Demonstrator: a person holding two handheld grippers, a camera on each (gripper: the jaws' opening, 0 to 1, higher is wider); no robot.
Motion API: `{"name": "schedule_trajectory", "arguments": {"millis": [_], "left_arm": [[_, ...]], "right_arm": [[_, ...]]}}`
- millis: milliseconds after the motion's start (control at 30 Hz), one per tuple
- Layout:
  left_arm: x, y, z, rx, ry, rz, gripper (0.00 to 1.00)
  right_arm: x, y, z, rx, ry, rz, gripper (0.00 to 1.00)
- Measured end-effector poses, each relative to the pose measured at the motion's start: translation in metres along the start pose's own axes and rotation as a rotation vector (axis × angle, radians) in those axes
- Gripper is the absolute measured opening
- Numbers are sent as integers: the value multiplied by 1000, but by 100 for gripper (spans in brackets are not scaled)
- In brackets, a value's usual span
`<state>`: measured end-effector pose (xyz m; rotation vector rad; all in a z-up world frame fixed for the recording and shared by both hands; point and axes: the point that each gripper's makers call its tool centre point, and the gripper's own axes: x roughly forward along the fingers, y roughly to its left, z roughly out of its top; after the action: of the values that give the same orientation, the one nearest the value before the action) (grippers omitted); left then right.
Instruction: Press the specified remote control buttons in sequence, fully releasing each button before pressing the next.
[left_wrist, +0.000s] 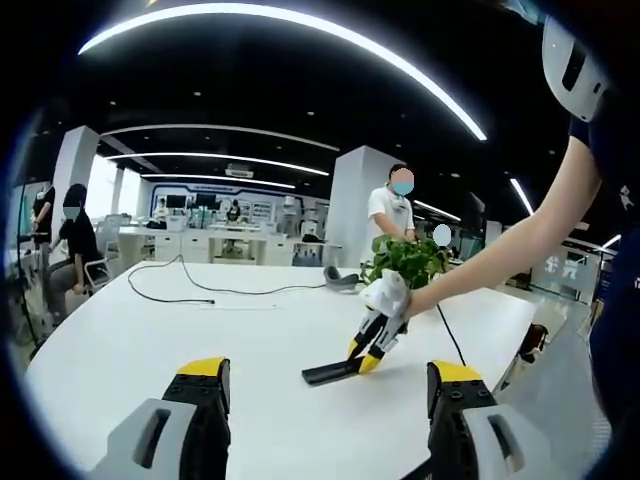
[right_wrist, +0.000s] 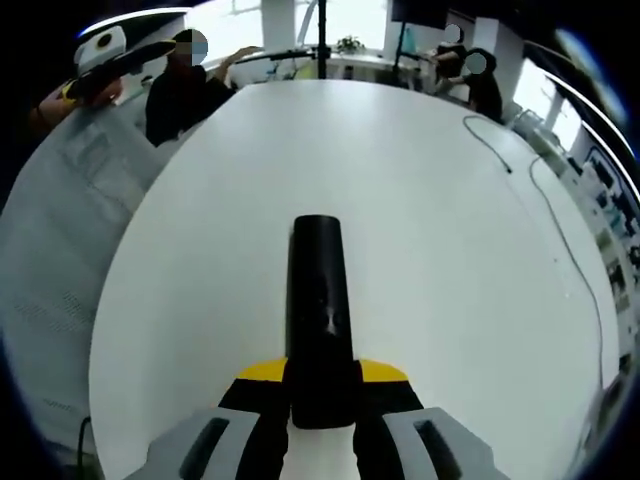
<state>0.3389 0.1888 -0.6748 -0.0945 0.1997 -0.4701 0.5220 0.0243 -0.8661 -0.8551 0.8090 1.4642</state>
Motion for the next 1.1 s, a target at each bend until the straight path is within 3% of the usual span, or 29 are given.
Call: {"name": "schedule_trajectory", "arguments": {"millis": [1100], "left_arm": [[2, 1, -5, -4, 25, -2, 84]], "right_arm": [[0, -34, -1, 10, 61, -6, 21]]}}
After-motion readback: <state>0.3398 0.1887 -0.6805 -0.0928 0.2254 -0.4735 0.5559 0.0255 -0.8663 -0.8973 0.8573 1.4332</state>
